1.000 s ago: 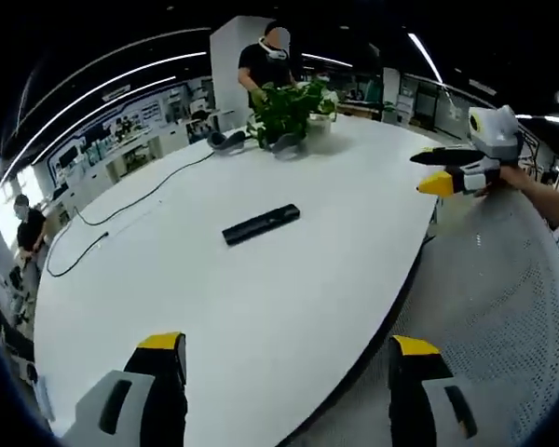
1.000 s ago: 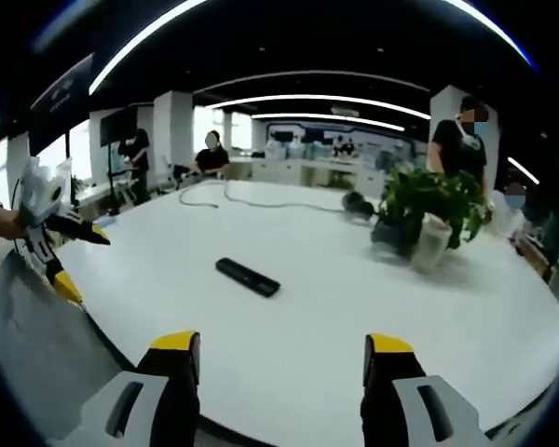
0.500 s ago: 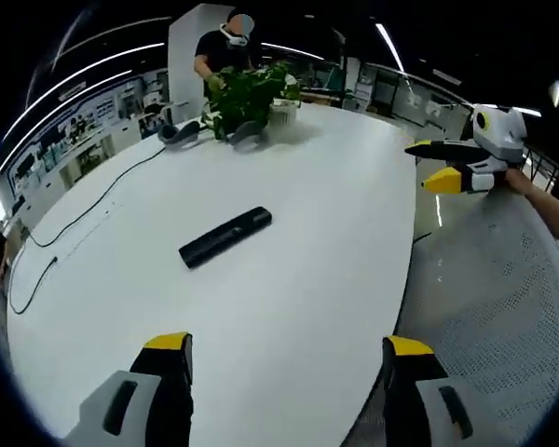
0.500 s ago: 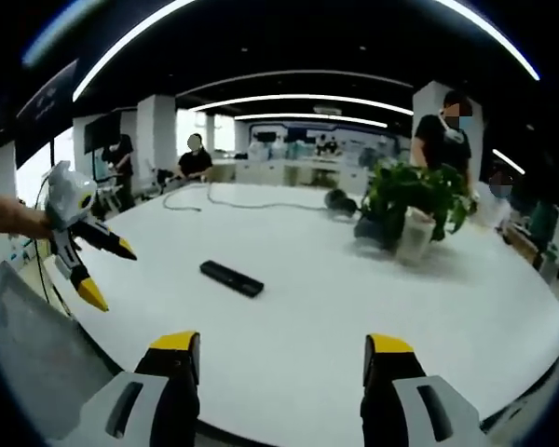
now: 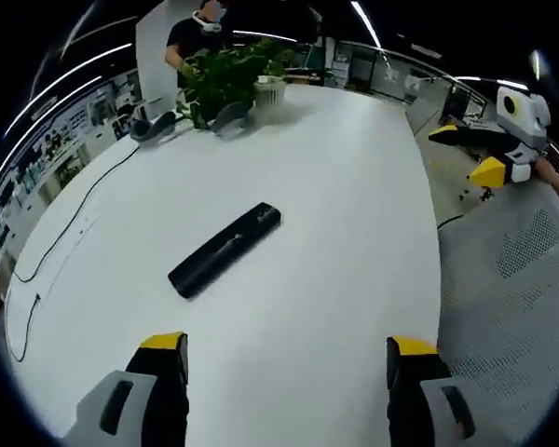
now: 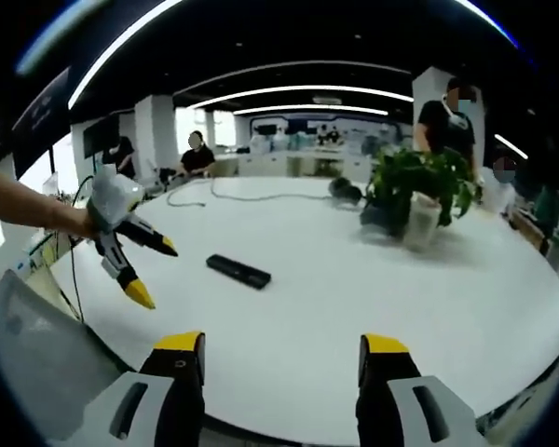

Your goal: Press the specified remote control buttons in sequence, fully releasing each button before pressing the next.

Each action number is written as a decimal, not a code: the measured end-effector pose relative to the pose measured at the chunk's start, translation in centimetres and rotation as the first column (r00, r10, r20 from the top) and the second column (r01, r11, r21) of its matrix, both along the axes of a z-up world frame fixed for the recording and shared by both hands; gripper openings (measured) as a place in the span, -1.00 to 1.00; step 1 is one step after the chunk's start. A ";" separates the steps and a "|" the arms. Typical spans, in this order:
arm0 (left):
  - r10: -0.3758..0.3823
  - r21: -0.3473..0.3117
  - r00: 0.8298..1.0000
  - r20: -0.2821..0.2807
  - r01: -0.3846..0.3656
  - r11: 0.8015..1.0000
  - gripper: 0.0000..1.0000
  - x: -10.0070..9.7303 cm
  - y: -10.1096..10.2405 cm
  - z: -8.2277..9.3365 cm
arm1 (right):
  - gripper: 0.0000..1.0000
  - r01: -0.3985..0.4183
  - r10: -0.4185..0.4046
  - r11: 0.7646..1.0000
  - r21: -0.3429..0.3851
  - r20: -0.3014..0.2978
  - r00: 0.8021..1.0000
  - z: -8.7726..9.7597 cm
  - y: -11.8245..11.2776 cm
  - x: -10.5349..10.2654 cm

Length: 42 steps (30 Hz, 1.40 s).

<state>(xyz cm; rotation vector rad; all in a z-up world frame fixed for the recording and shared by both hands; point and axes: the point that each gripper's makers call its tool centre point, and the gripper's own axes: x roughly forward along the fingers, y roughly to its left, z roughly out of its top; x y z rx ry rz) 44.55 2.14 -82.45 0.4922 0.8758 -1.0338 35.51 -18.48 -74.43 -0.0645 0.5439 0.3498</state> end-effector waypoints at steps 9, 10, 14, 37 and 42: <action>-0.076 0.060 0.997 0.018 0.074 0.995 0.79 3.9 -1.6 -0.8 | 0.17 0.001 0.000 1.000 0.016 -0.024 1.000 -0.4 -0.1 -0.1; -0.084 0.067 0.996 0.015 0.083 0.994 0.79 4.3 -1.7 -0.9 | 0.16 0.001 -0.001 1.000 0.019 -0.024 1.000 -0.4 0.0 -0.1; -0.105 0.093 0.994 0.007 0.104 0.990 0.74 5.8 -2.1 -1.3 | 0.14 -0.001 0.002 1.000 0.027 -0.024 1.000 -0.3 0.0 -0.2; -0.233 0.216 0.971 -0.063 0.241 0.946 0.32 9.5 -4.0 -3.6 | 0.10 0.008 -0.007 1.000 0.020 -0.062 0.998 -1.0 -0.3 -0.4; -0.287 0.239 0.956 -0.060 0.293 0.926 0.25 9.2 -4.5 -3.7 | 0.01 0.001 0.001 1.000 0.024 -0.068 0.998 -1.1 -0.2 -0.5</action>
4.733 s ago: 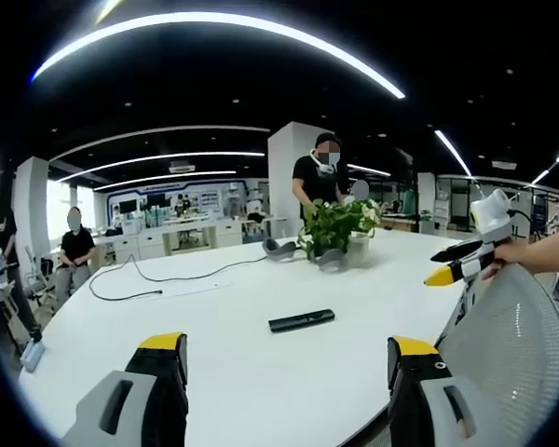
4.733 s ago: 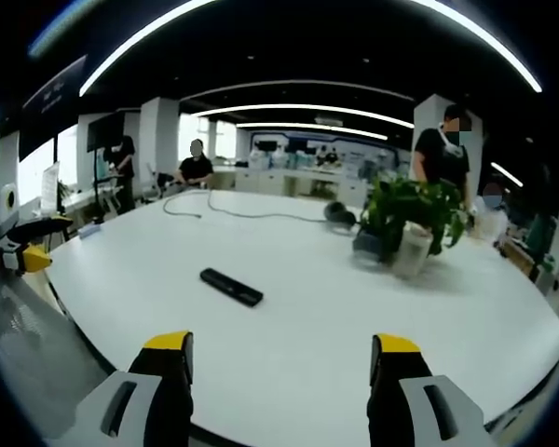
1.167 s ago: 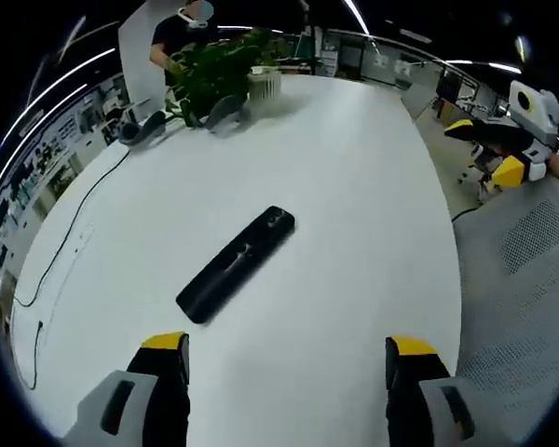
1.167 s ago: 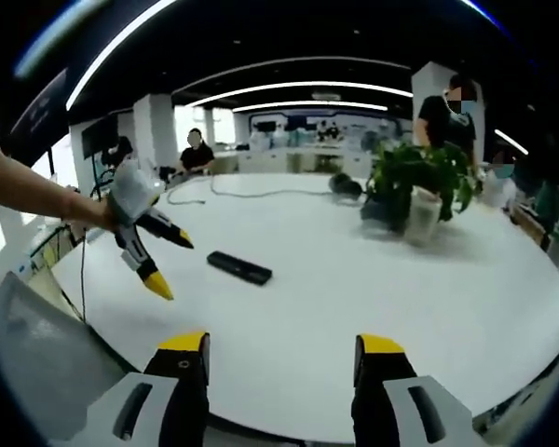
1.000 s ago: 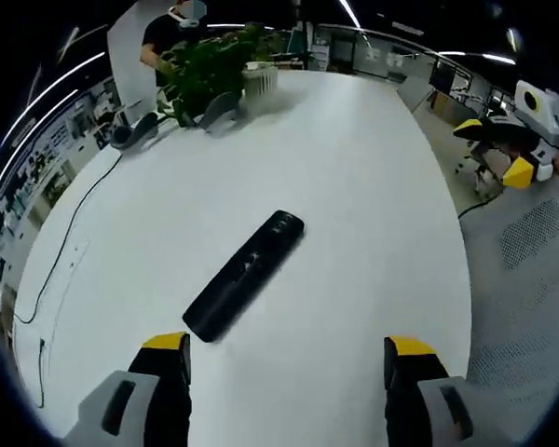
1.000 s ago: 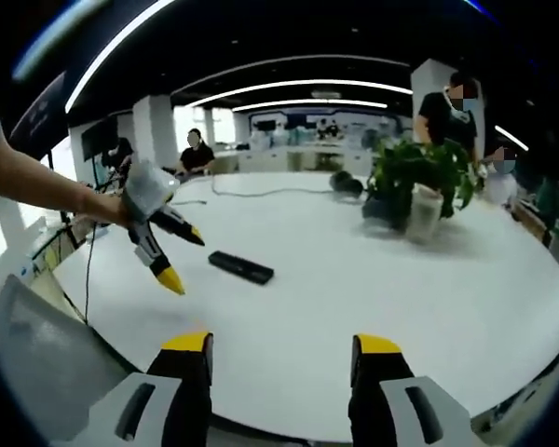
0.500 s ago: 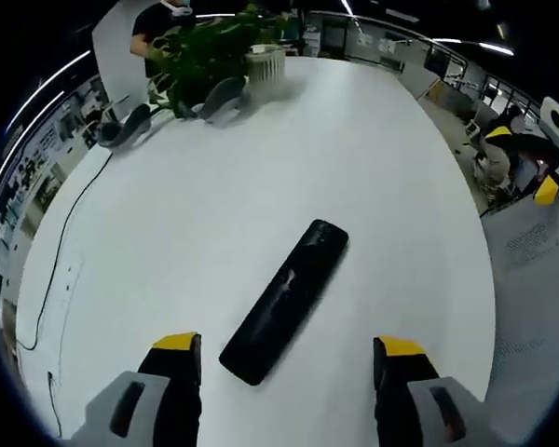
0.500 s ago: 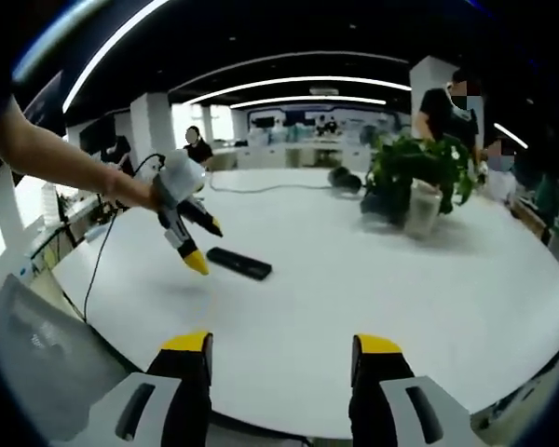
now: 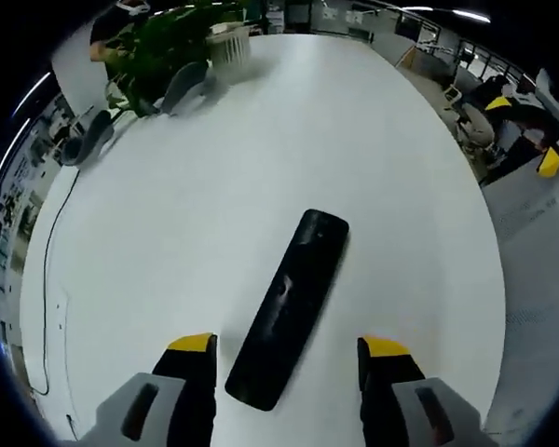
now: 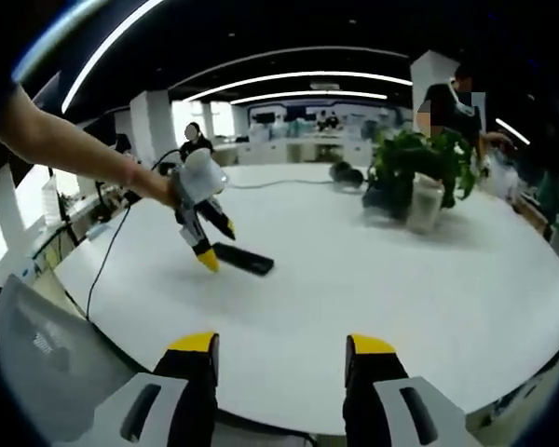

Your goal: Press the specified remote control buttons in sequence, fully releasing each button before pressing the next.

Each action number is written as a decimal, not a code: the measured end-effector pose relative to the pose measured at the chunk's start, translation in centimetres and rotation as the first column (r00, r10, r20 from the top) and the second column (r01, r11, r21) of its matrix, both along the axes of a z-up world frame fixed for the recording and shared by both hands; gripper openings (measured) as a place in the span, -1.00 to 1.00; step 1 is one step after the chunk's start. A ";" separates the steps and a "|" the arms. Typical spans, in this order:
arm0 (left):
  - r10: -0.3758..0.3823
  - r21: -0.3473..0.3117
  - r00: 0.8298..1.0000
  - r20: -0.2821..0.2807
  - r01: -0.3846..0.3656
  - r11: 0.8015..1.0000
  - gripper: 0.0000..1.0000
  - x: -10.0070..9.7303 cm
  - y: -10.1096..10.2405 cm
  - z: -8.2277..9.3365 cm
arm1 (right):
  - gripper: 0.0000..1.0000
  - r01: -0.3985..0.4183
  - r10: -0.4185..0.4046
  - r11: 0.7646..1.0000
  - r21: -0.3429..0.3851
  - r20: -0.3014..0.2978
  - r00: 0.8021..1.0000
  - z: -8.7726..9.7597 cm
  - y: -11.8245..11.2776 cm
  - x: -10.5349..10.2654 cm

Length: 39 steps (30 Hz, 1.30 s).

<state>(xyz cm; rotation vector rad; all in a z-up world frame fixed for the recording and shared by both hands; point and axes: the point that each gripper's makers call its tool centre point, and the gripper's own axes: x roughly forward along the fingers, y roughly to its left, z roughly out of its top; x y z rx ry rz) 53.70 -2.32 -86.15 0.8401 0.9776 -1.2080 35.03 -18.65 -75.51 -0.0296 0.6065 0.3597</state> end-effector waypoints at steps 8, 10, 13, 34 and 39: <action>-0.030 -0.003 0.999 -0.025 0.030 1.000 0.18 0.0 -0.2 -0.5 | -0.08 0.000 0.000 1.000 0.011 0.001 1.000 0.1 0.1 0.0; -0.034 -0.006 0.999 -0.024 0.034 0.999 0.04 -0.2 -0.2 -0.3 | -0.08 0.000 0.000 1.000 0.010 0.002 1.000 0.1 0.1 0.0; -0.080 0.004 0.997 -0.011 0.080 0.997 -0.28 -0.4 -0.3 -0.2 | -0.09 -0.003 0.003 1.000 0.014 -0.001 1.000 0.0 0.2 -0.1; -0.149 0.046 0.989 -0.014 0.149 0.988 -0.51 -1.8 0.0 -0.4 | -0.21 -0.015 0.015 1.000 -0.003 -0.028 0.999 -0.4 0.2 -0.4; -0.148 0.050 0.989 -0.017 0.149 0.988 -0.51 -2.3 0.1 -0.4 | -0.22 -0.019 0.019 1.000 -0.007 -0.032 0.999 -0.5 0.2 -0.4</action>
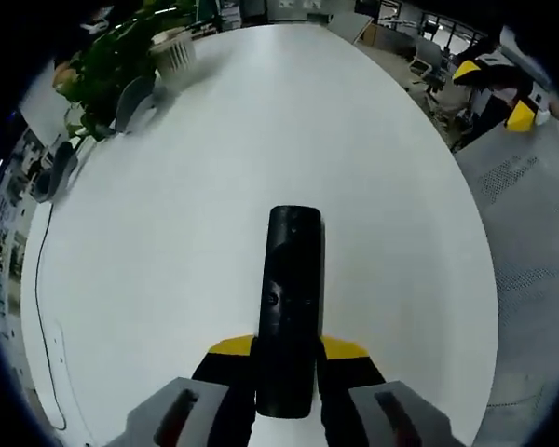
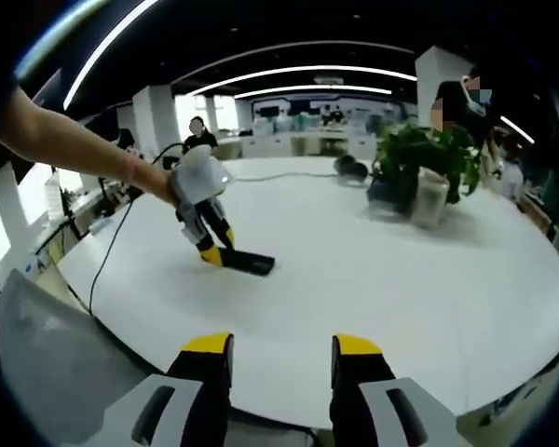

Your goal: Press the specified remote control buttons in sequence, fully releasing each button before pressing the next.

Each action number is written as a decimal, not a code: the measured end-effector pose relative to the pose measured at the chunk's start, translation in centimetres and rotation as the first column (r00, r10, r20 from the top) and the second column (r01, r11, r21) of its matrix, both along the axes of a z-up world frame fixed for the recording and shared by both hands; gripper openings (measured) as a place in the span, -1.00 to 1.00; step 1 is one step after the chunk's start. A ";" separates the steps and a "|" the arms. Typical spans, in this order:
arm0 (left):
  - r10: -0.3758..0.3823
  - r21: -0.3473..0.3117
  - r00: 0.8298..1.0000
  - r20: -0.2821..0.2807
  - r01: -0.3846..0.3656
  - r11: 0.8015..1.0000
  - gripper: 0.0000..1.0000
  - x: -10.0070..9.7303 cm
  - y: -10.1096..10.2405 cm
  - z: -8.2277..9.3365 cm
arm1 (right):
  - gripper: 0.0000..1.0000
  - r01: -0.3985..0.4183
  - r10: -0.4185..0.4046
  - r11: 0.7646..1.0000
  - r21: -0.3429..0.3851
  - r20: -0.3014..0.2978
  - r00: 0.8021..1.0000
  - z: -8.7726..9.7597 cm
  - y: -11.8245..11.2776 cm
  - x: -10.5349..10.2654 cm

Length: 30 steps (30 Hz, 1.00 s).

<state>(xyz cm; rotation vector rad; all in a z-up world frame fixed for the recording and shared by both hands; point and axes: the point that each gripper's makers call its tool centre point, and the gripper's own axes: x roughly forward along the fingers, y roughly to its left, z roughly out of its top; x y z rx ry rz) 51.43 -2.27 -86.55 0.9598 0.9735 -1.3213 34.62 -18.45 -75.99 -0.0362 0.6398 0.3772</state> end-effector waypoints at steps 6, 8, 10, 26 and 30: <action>0.005 0.000 1.000 -0.001 -0.005 1.000 -0.51 -1.0 0.2 0.0 | -0.22 -0.003 0.003 1.000 0.001 -0.001 1.000 0.0 0.0 0.0; 0.003 0.000 1.000 0.000 -0.003 1.000 -0.51 -1.3 0.3 0.0 | -0.22 -0.005 0.005 1.000 0.001 -0.001 1.000 0.0 0.0 0.0; 0.004 -0.001 1.000 -0.001 -0.004 1.000 -0.51 -1.7 0.4 0.0 | -0.22 -0.006 0.006 1.000 0.001 -0.001 1.000 0.0 0.0 0.0; 0.010 -0.010 1.000 0.001 -0.010 1.000 -0.51 -3.9 0.7 -0.1 | -0.23 -0.013 0.013 1.000 0.001 -0.010 1.000 -0.2 0.1 -0.1; 0.006 -0.016 1.000 0.001 -0.006 1.000 -0.51 -4.7 0.8 -0.1 | -0.23 -0.017 0.017 1.000 0.002 -0.012 1.000 -0.2 0.2 -0.1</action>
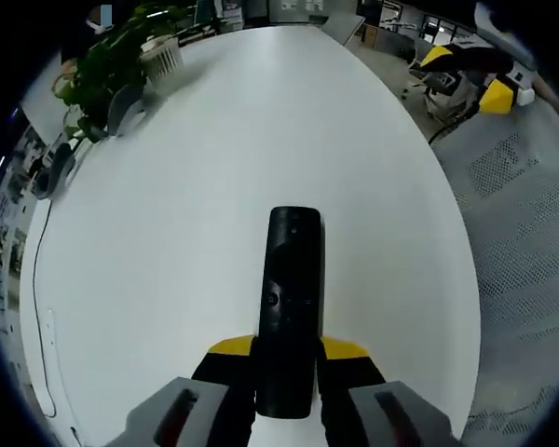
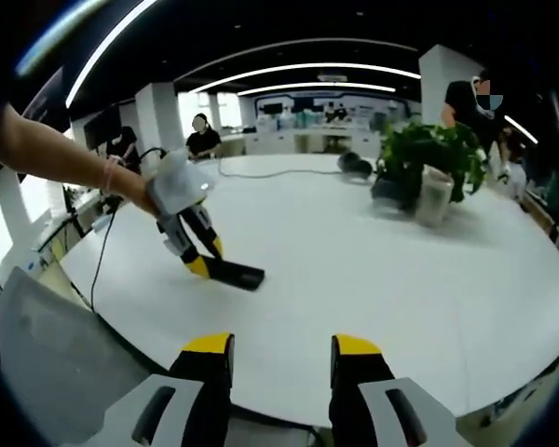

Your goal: Press the specified remote control buttons in sequence, fully releasing each button before pressing the next.

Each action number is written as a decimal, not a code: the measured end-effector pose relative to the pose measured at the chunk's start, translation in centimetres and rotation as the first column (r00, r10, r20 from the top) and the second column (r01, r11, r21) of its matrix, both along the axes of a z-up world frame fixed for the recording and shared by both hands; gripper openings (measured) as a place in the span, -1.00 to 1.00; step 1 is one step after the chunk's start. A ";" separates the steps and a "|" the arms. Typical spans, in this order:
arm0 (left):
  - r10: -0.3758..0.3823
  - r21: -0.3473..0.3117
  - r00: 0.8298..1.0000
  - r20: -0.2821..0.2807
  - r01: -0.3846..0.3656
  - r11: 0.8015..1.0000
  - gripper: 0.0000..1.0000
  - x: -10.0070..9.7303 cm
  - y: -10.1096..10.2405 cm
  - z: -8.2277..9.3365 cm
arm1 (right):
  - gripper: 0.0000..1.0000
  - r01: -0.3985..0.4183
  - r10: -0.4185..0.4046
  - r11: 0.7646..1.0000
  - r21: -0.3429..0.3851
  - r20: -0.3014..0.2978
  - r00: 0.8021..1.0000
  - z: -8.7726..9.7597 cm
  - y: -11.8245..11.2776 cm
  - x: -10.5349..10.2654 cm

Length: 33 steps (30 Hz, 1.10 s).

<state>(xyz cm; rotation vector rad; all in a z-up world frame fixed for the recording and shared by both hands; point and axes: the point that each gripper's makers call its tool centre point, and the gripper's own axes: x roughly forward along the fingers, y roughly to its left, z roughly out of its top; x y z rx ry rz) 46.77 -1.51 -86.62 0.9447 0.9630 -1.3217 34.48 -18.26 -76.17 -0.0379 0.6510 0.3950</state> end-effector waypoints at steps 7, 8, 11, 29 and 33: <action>-0.010 -0.001 1.000 0.001 0.010 1.000 -0.51 -1.1 0.1 0.0 | -0.23 -0.008 0.008 1.000 0.001 -0.007 1.000 -0.1 0.1 -0.1; -0.008 0.000 1.000 -0.001 0.008 1.000 -0.51 -1.3 0.1 0.0 | -0.24 -0.009 0.009 1.000 0.002 -0.008 1.000 -0.1 0.2 -0.1; -0.013 0.005 1.000 0.002 0.013 1.000 -0.51 -2.0 0.2 0.0 | -0.24 -0.015 0.015 1.000 0.001 -0.008 1.000 -0.1 0.3 -0.1; 0.012 -0.050 1.000 -0.002 -0.012 0.999 -0.51 -4.5 0.5 0.0 | -0.28 -0.031 0.031 0.999 0.012 -0.025 0.999 -0.4 0.6 -0.3; 0.008 -0.052 1.000 -0.001 -0.008 0.999 -0.51 -5.1 0.4 0.0 | -0.28 -0.034 0.034 0.999 0.015 -0.029 0.999 -0.4 0.7 -0.4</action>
